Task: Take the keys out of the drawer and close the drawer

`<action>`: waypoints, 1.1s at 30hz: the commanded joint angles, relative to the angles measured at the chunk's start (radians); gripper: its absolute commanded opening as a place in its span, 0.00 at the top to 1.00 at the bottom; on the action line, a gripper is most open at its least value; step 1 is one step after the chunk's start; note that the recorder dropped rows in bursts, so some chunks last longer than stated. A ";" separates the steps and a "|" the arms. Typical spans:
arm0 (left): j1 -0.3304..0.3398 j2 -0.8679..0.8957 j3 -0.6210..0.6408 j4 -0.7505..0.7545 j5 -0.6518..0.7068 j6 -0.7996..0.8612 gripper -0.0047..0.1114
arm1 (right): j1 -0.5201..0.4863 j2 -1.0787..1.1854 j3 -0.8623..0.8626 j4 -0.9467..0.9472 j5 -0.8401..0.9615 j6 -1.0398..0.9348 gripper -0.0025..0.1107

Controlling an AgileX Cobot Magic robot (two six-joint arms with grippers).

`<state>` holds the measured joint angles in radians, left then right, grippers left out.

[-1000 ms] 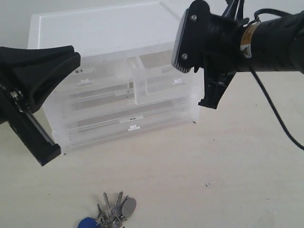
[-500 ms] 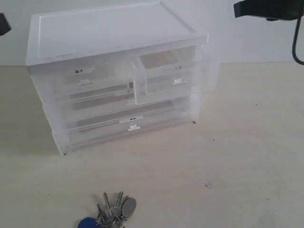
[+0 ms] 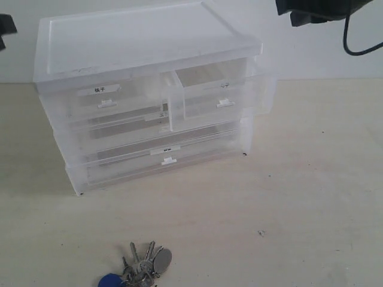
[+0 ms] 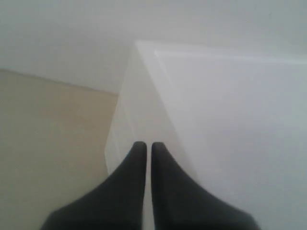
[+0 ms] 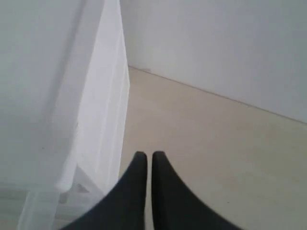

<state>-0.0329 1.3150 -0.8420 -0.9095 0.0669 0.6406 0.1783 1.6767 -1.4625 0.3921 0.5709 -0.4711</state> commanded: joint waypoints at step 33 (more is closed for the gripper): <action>-0.003 0.145 -0.038 -0.671 0.516 0.689 0.92 | 0.266 -0.069 0.087 0.189 0.304 -0.206 0.98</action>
<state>0.0116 1.4687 -0.8696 -1.5622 0.2753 1.3506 0.3575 1.6276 -1.3827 0.3330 0.8002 -0.6720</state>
